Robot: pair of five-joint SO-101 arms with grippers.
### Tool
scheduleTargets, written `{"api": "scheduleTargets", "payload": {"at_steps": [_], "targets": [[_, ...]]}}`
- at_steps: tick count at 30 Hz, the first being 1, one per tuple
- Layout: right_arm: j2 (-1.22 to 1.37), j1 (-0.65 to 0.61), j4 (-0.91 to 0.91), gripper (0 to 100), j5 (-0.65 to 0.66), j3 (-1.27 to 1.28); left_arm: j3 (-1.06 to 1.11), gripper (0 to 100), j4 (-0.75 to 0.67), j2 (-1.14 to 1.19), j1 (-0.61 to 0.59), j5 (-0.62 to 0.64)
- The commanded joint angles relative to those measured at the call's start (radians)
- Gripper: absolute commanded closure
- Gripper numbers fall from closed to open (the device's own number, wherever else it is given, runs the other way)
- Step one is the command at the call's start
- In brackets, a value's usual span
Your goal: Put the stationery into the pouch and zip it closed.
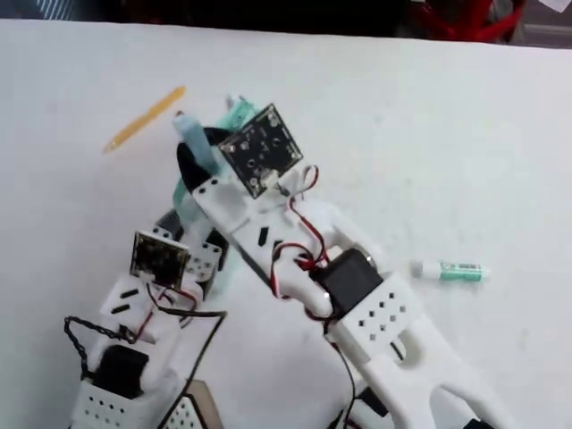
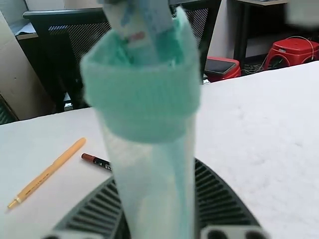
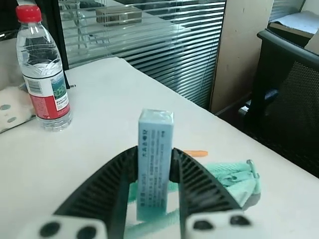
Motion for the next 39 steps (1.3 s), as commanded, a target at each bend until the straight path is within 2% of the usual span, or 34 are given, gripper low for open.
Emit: {"api": "scheduleTargets", "payload": {"at_steps": [1,6,8,15,22,28,31,33,36,39], "targets": [[-0.005,0.007,0.059,94.2,0.003,-0.005,-0.006,86,-0.015,0.012,-0.007,0.008],[-0.056,0.007,0.139,70.2,0.002,-0.020,-0.006,86,-0.015,0.012,-0.007,0.008],[-0.120,0.013,0.179,67.2,0.003,-0.057,-0.006,86,-0.015,0.012,-0.007,0.008],[-0.300,0.170,0.375,70.4,0.003,-0.236,-0.005,86,-0.015,0.012,-0.007,0.008],[-0.274,0.180,0.386,71.3,0.003,-0.201,-0.003,86,-0.014,0.012,-0.007,0.008],[-0.142,0.176,0.280,79.0,0.003,-0.204,-0.005,83,-0.011,0.012,-0.007,0.009],[-0.028,0.180,0.214,83.7,0.003,-0.212,-0.009,78,-0.005,0.012,-0.008,0.086],[0.045,0.179,0.206,89.4,0.003,-0.247,-0.021,76,0.011,0.012,-0.036,0.137],[0.134,0.191,0.208,98.5,0.003,-0.331,-0.044,75,0.029,0.012,-0.071,0.147],[0.206,0.206,0.272,96.8,0.002,-0.405,-0.043,75,0.025,0.012,-0.074,0.146]]}}
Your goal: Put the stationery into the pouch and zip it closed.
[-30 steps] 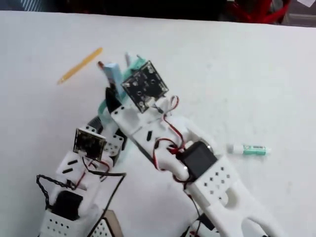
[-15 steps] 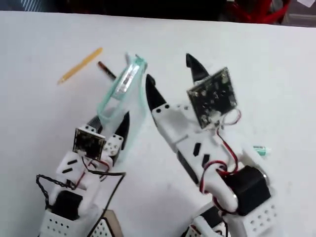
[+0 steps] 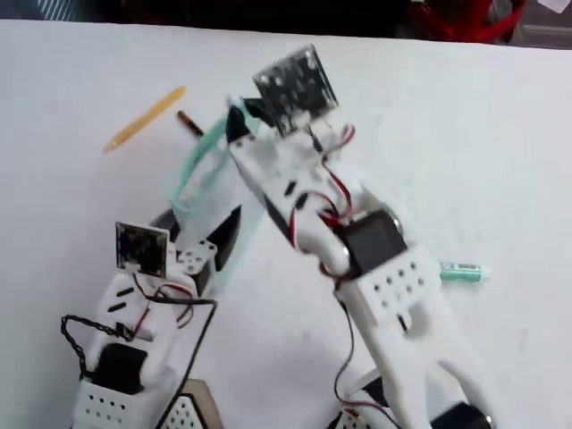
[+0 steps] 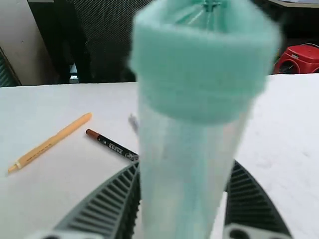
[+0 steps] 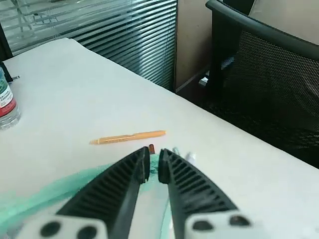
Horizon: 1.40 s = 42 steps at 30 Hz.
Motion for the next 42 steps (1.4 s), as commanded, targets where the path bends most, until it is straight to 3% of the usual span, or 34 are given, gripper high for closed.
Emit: {"api": "scheduleTargets", "payload": {"at_steps": [1,6,12,16,19,24,27,32,37,42], "targets": [[0.056,0.019,0.064,96.8,0.005,-0.115,-0.044,75,0.002,-0.004,-0.002,0.008],[0.013,0.050,0.271,96.8,0.006,-0.264,-0.043,75,0.000,-0.004,-0.001,0.008],[-0.131,0.352,0.547,96.4,0.026,-0.362,-0.043,75,0.002,-0.004,0.001,0.011],[-0.110,0.582,0.716,96.4,0.221,-0.267,-0.043,75,0.005,-0.004,0.001,0.012],[-0.044,0.722,0.777,95.8,0.470,-0.170,-0.043,75,0.005,-0.004,0.001,0.012],[0.097,0.846,0.777,79.3,1.109,-0.003,-0.043,75,0.006,-0.004,0.001,0.008],[0.114,0.848,0.728,70.0,1.367,0.109,-0.043,75,0.006,-0.004,0.001,0.008],[0.125,0.888,0.521,72.3,1.453,0.259,-0.018,75,-0.002,-0.004,0.001,-0.018],[0.124,0.998,0.464,73.5,1.705,0.423,-0.015,75,0.000,-0.004,0.030,-0.043],[0.125,1.072,0.245,73.4,1.731,0.557,-0.015,75,0.003,-0.004,0.033,-0.043]]}}
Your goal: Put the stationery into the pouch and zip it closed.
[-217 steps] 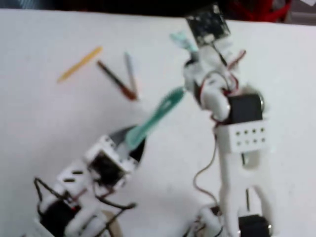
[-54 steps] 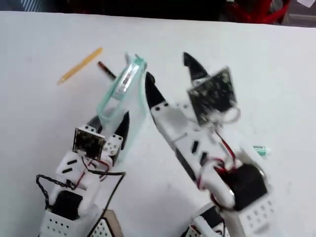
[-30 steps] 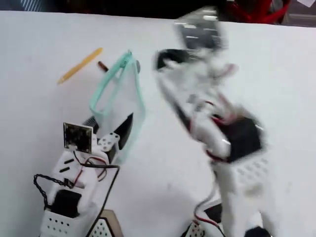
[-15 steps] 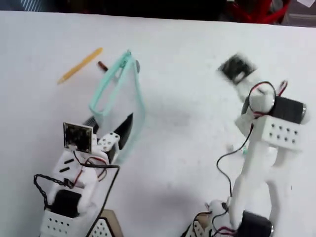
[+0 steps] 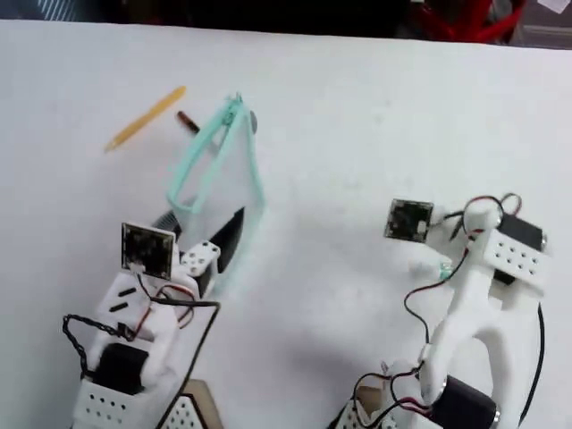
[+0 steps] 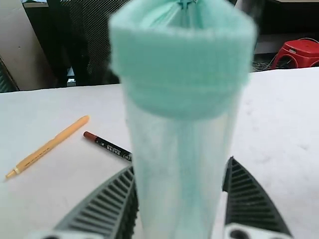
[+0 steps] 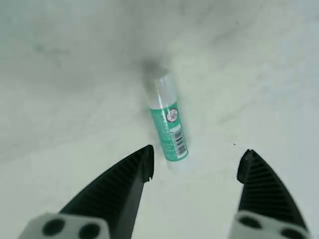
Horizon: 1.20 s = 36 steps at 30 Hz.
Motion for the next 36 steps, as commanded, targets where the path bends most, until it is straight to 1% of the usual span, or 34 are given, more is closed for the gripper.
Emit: {"api": "scheduleTargets", "payload": {"at_steps": [1,3,7,10,12,14,18,19,20,22,23,24,25,27,29,31,33,34,35,36], "targets": [[-0.004,0.031,-0.113,73.4,0.058,0.078,-0.015,75,0.002,-0.004,0.013,-0.011],[-0.004,0.030,-0.139,73.4,0.101,0.121,-0.015,75,0.000,-0.004,0.013,-0.011],[0.013,0.027,-0.231,73.4,0.104,0.163,-0.015,75,0.000,-0.004,0.013,-0.011],[0.105,0.024,-0.291,73.4,0.104,0.158,-0.015,75,-0.002,-0.004,0.013,-0.011],[0.193,0.019,-0.323,73.4,0.101,0.132,-0.014,75,-0.002,-0.004,0.013,-0.011],[0.275,0.016,-0.332,73.4,0.068,0.083,-0.014,75,-0.002,-0.004,0.013,-0.011],[0.401,0.018,-0.288,74.4,0.035,-0.031,-0.008,75,-0.005,-0.004,0.013,-0.011],[0.420,0.018,-0.277,76.7,0.038,-0.046,-0.008,75,-0.005,-0.004,0.013,-0.011],[0.433,0.016,-0.274,81.3,0.038,-0.057,-0.008,75,-0.005,-0.004,0.013,-0.011],[0.441,0.012,-0.277,96.6,0.031,-0.074,-0.008,75,-0.005,-0.004,0.013,-0.011],[0.437,0.004,-0.274,99.5,0.028,-0.084,-0.008,75,-0.005,-0.004,0.015,-0.011],[0.427,0.001,-0.269,95.4,0.028,-0.089,-0.008,75,-0.005,-0.004,0.015,-0.011],[0.410,-0.002,-0.266,93.9,0.018,-0.091,-0.008,75,-0.005,-0.004,0.015,-0.011],[0.344,-0.015,-0.228,98.2,-0.023,-0.107,-0.008,75,-0.005,-0.004,0.015,-0.011],[0.234,-0.039,-0.151,97.4,-0.068,-0.161,-0.008,75,-0.005,-0.004,0.015,-0.011],[0.101,-0.093,-0.036,98.0,-0.103,-0.232,-0.008,75,-0.005,-0.004,0.021,-0.011],[-0.030,-0.194,0.070,97.9,-0.143,-0.295,-0.006,75,-0.003,-0.004,0.036,-0.011],[-0.093,-0.268,0.104,97.9,-0.190,-0.327,-0.006,75,0.000,-0.004,0.042,-0.011],[-0.151,-0.344,0.113,97.9,-0.270,-0.361,-0.006,75,0.002,-0.004,0.047,-0.011],[-0.200,-0.418,0.108,97.9,-0.377,-0.404,-0.006,75,0.002,-0.004,0.047,-0.011]]}}
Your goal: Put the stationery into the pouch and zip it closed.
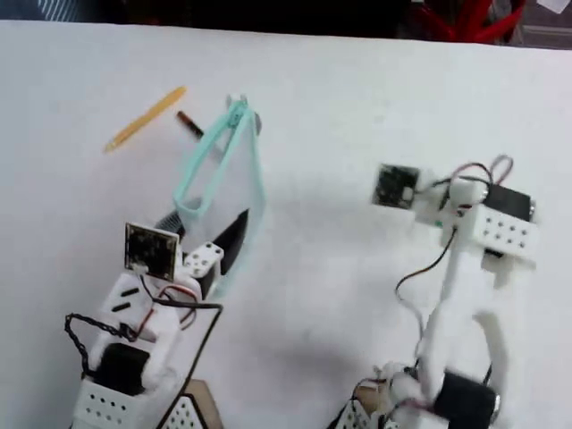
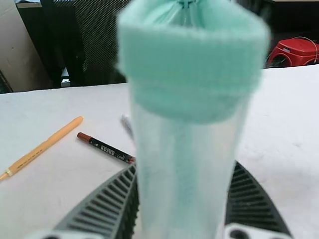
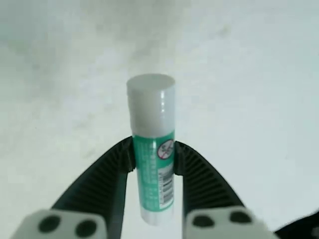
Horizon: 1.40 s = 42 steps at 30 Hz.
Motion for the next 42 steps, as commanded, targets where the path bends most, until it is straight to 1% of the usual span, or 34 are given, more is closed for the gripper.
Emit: {"api": "scheduleTargets", "payload": {"at_steps": [1,5,8,10,12,14,16,20,24,32,42], "targets": [[-0.231,-0.257,0.030,97.9,-0.327,-0.181,-0.006,75,0.002,-0.004,0.016,-0.011],[-0.289,-0.450,0.016,97.9,-0.862,-0.440,-0.006,75,-0.003,-0.004,0.010,-0.011],[-0.255,-0.579,0.010,97.9,-1.209,-0.574,-0.005,75,-0.003,-0.004,0.012,-0.011],[-0.213,-0.680,-0.022,97.9,-1.382,-0.623,-0.005,75,-0.002,-0.004,0.016,-0.011],[-0.160,-0.779,-0.094,97.9,-1.487,-0.644,-0.005,75,-0.002,-0.004,0.015,-0.011],[-0.110,-0.863,-0.173,97.9,-1.524,-0.647,-0.005,75,-0.002,-0.004,0.012,-0.011],[-0.058,-0.929,-0.203,97.9,-1.524,-0.644,-0.005,75,-0.002,-0.004,0.010,-0.011],[0.035,-0.980,-0.202,97.9,-1.524,-0.643,-0.005,75,-0.002,-0.004,0.010,-0.011],[0.073,-0.989,-0.191,97.9,-1.524,-0.638,-0.005,75,-0.003,-0.004,0.010,-0.011],[0.019,-0.970,-0.153,97.9,-1.524,-0.537,-0.005,75,-0.003,-0.004,0.010,-0.011],[-0.001,-0.970,-0.211,97.4,-1.524,-0.446,-0.005,75,-0.003,-0.004,0.010,-0.011]]}}
